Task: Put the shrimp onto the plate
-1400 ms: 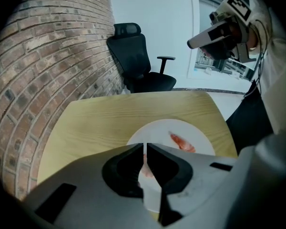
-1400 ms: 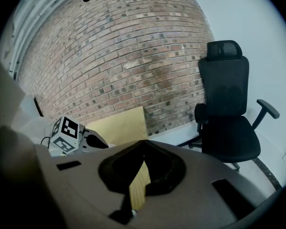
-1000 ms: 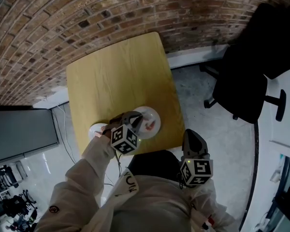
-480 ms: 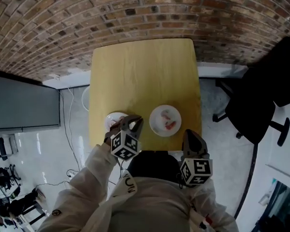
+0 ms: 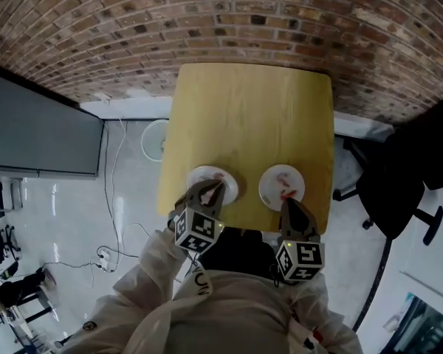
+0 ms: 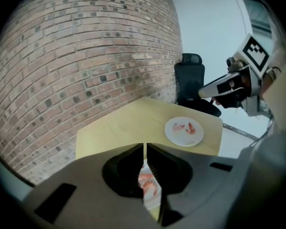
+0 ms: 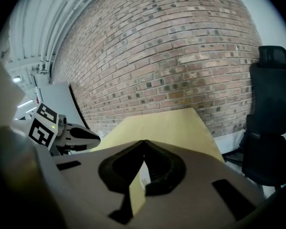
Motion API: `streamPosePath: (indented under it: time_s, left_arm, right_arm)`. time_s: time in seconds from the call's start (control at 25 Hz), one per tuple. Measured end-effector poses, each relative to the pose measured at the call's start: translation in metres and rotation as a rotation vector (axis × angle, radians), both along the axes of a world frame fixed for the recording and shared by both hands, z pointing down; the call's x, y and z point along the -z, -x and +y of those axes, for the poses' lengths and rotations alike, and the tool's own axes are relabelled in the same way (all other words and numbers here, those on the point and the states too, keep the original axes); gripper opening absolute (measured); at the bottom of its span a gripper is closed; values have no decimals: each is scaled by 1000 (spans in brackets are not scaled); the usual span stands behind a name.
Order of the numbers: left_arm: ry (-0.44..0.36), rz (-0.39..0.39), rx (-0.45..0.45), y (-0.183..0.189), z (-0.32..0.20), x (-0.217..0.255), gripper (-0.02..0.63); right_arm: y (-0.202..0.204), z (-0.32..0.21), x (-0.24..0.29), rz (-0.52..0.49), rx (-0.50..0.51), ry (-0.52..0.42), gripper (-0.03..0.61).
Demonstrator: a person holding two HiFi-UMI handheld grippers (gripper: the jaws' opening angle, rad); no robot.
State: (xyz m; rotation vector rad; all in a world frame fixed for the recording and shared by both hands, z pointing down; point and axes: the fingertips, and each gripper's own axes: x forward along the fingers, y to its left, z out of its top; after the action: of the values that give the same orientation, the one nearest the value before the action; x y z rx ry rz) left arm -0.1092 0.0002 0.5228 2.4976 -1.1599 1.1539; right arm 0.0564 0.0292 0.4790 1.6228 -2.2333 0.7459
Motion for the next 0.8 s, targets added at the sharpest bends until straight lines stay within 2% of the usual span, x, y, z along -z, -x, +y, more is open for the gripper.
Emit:
streamPosePath:
  time_s: [0.28, 0.56, 0.8]
  left_arm:
    - [-28, 50, 101, 41, 11, 9, 29]
    - [-25, 57, 120, 70, 17, 9, 29]
    - [3, 49, 112, 78, 18, 1, 29]
  right_arm:
    - [47, -3, 6, 14, 47, -8, 23]
    - [76, -4, 9, 31, 61, -13, 23]
    - [84, -1, 10, 42, 61, -18, 23]
